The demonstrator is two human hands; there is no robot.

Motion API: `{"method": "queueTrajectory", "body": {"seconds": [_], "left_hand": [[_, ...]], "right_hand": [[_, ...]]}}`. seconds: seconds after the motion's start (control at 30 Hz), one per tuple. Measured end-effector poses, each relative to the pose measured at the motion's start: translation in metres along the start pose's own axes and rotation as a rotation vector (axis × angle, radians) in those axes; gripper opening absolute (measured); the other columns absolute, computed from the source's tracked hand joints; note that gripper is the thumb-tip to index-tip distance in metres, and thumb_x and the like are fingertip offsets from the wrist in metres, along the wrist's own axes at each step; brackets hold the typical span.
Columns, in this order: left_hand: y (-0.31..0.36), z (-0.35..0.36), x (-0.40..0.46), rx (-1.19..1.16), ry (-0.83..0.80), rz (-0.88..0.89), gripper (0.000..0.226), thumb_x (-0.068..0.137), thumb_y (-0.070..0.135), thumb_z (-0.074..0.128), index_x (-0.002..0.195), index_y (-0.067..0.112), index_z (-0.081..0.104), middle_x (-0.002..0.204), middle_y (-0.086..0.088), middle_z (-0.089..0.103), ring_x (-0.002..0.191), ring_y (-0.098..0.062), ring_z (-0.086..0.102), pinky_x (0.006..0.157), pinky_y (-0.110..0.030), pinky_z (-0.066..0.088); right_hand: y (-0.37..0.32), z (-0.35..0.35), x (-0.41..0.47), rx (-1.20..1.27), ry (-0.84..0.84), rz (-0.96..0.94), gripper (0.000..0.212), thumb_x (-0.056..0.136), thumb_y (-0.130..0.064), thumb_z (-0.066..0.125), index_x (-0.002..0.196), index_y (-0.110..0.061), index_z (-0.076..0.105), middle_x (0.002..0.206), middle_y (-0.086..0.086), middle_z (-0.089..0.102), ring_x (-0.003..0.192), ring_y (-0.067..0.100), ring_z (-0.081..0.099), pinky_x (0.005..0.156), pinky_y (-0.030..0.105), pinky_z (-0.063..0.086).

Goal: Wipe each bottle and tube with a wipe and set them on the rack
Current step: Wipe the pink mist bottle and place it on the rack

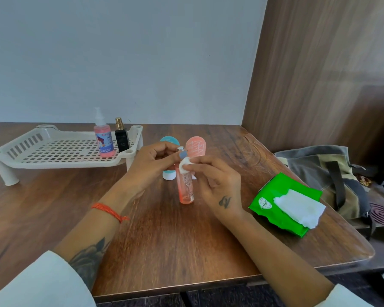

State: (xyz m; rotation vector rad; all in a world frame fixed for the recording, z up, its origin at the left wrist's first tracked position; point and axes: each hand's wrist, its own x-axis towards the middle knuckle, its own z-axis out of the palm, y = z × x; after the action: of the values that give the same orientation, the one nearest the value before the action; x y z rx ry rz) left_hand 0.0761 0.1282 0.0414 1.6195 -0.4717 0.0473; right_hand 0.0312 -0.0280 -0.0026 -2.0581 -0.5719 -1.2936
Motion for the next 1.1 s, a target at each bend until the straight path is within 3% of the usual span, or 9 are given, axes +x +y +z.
{"method": "queueTrajectory", "body": {"seconds": [0.2,0.33,0.5,0.67,0.8,0.9,1.0,1.1], "left_hand": [[0.002,0.001,0.0,-0.011,-0.021,-0.001,0.01,0.084,0.011,0.063,0.091,0.016,0.069,0.088,-0.002,0.071,0.075,-0.002,0.068,0.066,-0.012,0.052],[0.0,0.0,0.001,0.009,-0.031,-0.015,0.013,0.085,0.014,0.063,0.096,0.016,0.069,0.096,-0.005,0.072,0.084,-0.007,0.068,0.076,-0.017,0.056],[-0.001,0.0,0.001,0.036,-0.025,-0.017,0.011,0.085,0.017,0.063,0.095,0.019,0.068,0.1,-0.006,0.07,0.092,-0.014,0.066,0.083,-0.027,0.055],[-0.001,0.0,0.001,0.033,-0.041,-0.017,0.01,0.085,0.017,0.063,0.093,0.021,0.068,0.093,-0.001,0.07,0.082,-0.004,0.067,0.075,-0.017,0.055],[-0.001,-0.002,0.002,0.043,-0.008,-0.006,0.013,0.083,0.018,0.065,0.095,0.018,0.069,0.095,-0.007,0.071,0.082,-0.008,0.067,0.076,-0.018,0.056],[0.0,-0.001,0.001,0.054,-0.001,0.008,0.016,0.082,0.02,0.066,0.097,0.014,0.069,0.096,-0.012,0.07,0.086,-0.016,0.066,0.074,-0.018,0.056],[0.002,-0.001,0.0,0.066,0.004,0.02,0.012,0.082,0.018,0.066,0.094,0.017,0.068,0.093,-0.009,0.071,0.084,-0.014,0.065,0.069,-0.013,0.053],[0.001,-0.002,0.001,0.092,0.016,0.023,0.012,0.082,0.019,0.066,0.094,0.017,0.067,0.094,-0.008,0.07,0.086,-0.016,0.066,0.075,-0.016,0.055]], "right_hand": [[0.001,0.003,0.005,0.179,-0.004,0.336,0.025,0.085,-0.003,0.064,0.101,-0.022,0.065,0.09,-0.018,0.064,0.082,0.001,0.065,0.068,0.014,0.054],[0.002,0.003,0.005,0.233,0.062,0.422,0.023,0.085,-0.004,0.064,0.104,-0.017,0.066,0.099,-0.008,0.066,0.092,0.004,0.065,0.076,0.016,0.054],[-0.001,0.005,0.004,0.155,-0.044,0.347,0.023,0.085,-0.006,0.064,0.108,-0.011,0.066,0.098,-0.015,0.062,0.09,-0.008,0.06,0.076,0.008,0.049],[0.005,0.005,0.002,0.087,-0.153,0.446,0.025,0.088,-0.009,0.062,0.112,-0.014,0.065,0.106,-0.003,0.068,0.093,0.006,0.064,0.081,0.019,0.054],[-0.001,-0.002,0.003,-0.046,0.042,0.179,0.021,0.086,-0.006,0.059,0.104,-0.011,0.069,0.097,0.002,0.071,0.086,0.006,0.062,0.073,0.013,0.049],[-0.005,-0.004,-0.001,-0.129,-0.039,-0.067,0.023,0.086,-0.012,0.054,0.1,-0.009,0.071,0.098,0.006,0.069,0.089,0.015,0.062,0.076,0.02,0.049],[-0.005,-0.003,-0.003,-0.167,-0.115,-0.094,0.025,0.085,-0.014,0.054,0.103,-0.012,0.072,0.096,0.008,0.066,0.086,0.018,0.06,0.07,0.024,0.051],[-0.003,-0.003,-0.001,-0.104,-0.075,-0.044,0.021,0.084,-0.01,0.06,0.101,-0.012,0.072,0.092,0.007,0.066,0.081,0.016,0.061,0.067,0.022,0.052]]}}
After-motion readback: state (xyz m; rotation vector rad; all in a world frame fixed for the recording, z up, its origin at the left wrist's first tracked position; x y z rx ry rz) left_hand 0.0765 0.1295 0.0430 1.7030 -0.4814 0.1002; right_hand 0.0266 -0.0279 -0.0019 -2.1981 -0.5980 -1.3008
